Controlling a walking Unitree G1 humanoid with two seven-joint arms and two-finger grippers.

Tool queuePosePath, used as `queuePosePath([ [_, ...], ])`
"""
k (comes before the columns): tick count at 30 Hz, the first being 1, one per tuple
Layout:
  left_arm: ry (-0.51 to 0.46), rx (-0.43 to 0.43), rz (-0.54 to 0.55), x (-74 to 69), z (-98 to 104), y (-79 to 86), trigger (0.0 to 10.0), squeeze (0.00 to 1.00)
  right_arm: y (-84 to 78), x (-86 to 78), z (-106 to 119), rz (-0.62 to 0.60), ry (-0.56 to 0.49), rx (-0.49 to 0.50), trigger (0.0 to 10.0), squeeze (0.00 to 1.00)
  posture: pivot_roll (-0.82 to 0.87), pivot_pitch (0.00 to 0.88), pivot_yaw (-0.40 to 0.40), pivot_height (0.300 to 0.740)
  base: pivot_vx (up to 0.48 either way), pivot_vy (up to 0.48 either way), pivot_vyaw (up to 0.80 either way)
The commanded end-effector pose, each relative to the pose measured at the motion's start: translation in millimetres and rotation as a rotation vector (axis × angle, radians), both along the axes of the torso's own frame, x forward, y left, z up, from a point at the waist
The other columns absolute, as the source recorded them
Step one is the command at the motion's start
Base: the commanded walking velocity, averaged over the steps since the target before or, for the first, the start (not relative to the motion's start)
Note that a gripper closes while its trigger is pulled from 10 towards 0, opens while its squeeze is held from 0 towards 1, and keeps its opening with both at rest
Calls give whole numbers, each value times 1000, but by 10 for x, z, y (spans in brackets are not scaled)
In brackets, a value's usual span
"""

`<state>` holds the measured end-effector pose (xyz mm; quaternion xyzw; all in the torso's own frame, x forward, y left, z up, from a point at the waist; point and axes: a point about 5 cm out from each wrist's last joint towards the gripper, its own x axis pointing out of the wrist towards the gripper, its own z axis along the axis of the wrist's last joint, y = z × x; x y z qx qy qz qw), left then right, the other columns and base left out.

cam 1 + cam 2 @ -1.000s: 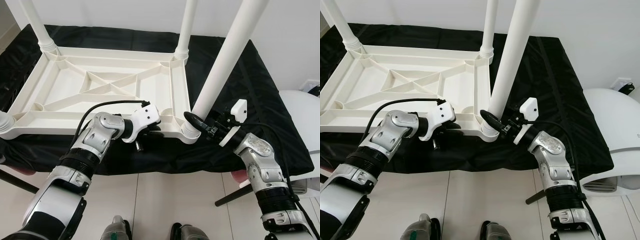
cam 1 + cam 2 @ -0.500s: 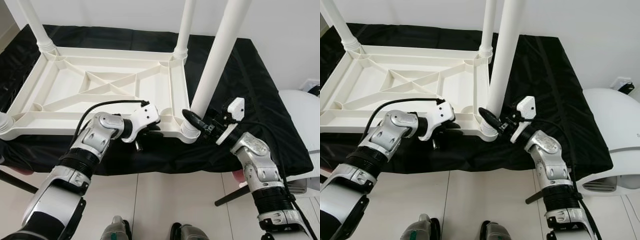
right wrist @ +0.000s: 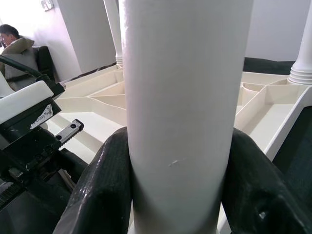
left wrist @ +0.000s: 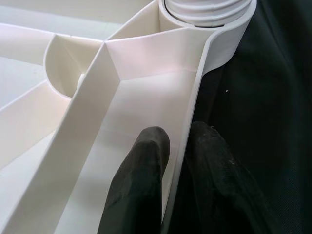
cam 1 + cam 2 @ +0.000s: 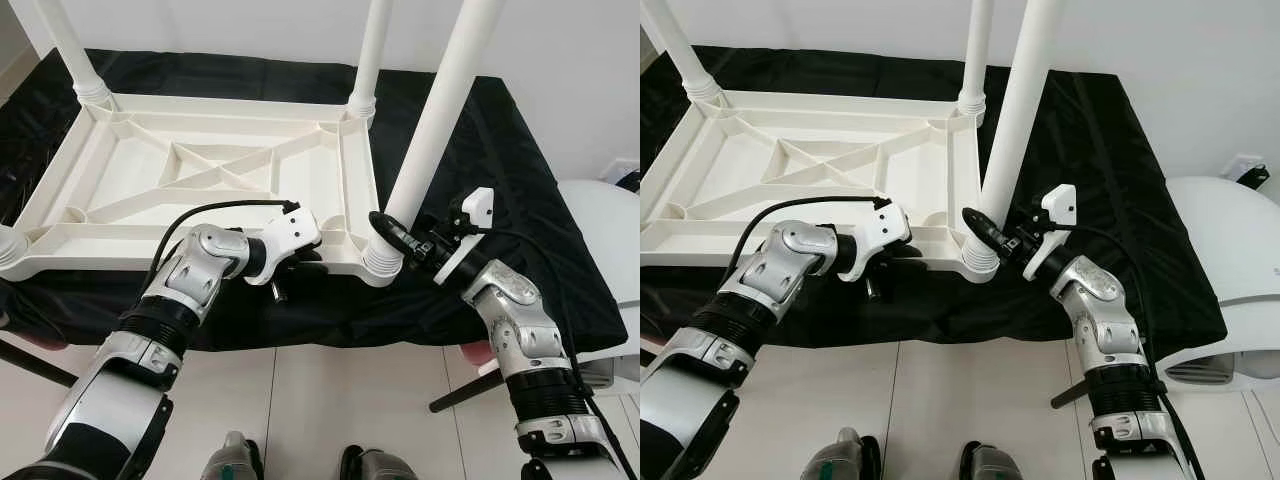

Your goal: Building children table

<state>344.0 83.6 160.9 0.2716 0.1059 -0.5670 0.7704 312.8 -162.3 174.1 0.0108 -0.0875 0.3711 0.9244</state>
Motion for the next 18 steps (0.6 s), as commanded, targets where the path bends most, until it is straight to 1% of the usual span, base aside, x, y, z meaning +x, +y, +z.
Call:
queuePosePath([
  [1, -48, -39, -56, -13, 158, -94, 10000, 0, -89, -57, -383, -68, 159, -102, 10000, 0, -23, 120, -17, 740, 0, 0, 0],
  [3, -47, -40, -56, -12, 161, -95, 10000, 0, -87, -65, -384, -69, 137, -123, 10000, 0, -23, 121, -17, 740, 0, 0, 0],
  [7, -48, -40, -55, -11, 161, -95, 10000, 0, -91, -67, -384, -78, 125, -129, 10000, 0, -23, 121, -17, 740, 0, 0, 0],
  [9, -50, -40, -55, -10, 163, -96, 10000, 0, -112, -67, -385, -113, 96, -129, 10000, 0, -23, 122, -16, 740, 0, 0, 0],
  [11, -50, -39, -55, -9, 163, -96, 10000, 0, -125, -67, -398, -134, 92, -126, 10000, 0, -23, 122, -16, 740, 0, 0, 0],
  [14, -50, -40, -57, -12, 161, -97, 10000, 0, -146, -65, -452, -167, 113, -117, 10000, 0, -23, 122, -15, 740, 0, 0, 0],
  [16, -50, -40, -57, -12, 161, -97, 10000, 0, -146, -65, -452, -167, 113, -117, 10000, 0, -23, 122, -15, 740, 0, 0, 0],
  [18, -50, -39, -57, -10, 163, -99, 10000, 0, -153, -86, -509, -174, 132, -120, 10000, 0, -24, 121, -14, 740, 0, 0, 0],
])
